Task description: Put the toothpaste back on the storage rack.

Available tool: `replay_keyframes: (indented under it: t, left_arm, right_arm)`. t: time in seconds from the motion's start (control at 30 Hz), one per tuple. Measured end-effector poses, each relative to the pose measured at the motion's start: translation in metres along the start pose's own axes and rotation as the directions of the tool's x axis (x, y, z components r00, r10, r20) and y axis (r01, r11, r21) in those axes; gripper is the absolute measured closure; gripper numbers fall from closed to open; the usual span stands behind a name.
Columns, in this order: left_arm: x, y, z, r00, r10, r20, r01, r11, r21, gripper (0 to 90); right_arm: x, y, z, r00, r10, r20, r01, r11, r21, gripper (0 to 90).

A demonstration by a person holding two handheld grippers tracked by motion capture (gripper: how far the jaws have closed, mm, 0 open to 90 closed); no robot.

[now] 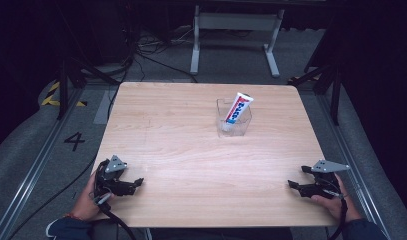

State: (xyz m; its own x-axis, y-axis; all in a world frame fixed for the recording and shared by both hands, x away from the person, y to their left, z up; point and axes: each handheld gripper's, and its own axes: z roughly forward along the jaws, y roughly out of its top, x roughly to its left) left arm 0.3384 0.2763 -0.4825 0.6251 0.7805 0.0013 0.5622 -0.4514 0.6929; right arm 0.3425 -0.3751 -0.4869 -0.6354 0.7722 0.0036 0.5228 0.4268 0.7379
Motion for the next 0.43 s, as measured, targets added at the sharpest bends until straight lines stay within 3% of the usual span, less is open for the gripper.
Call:
replay_keyframes:
  t: [0.43]
  left_arm:
    - [0.0008,0.0001,-0.0003,0.9999,-0.001,-0.01,0.001,1.0,0.003,13.0]
  right_arm:
    - [0.0002,-0.0002,-0.0003,1.0,0.001,0.001,-0.001,1.0,0.0,15.9]
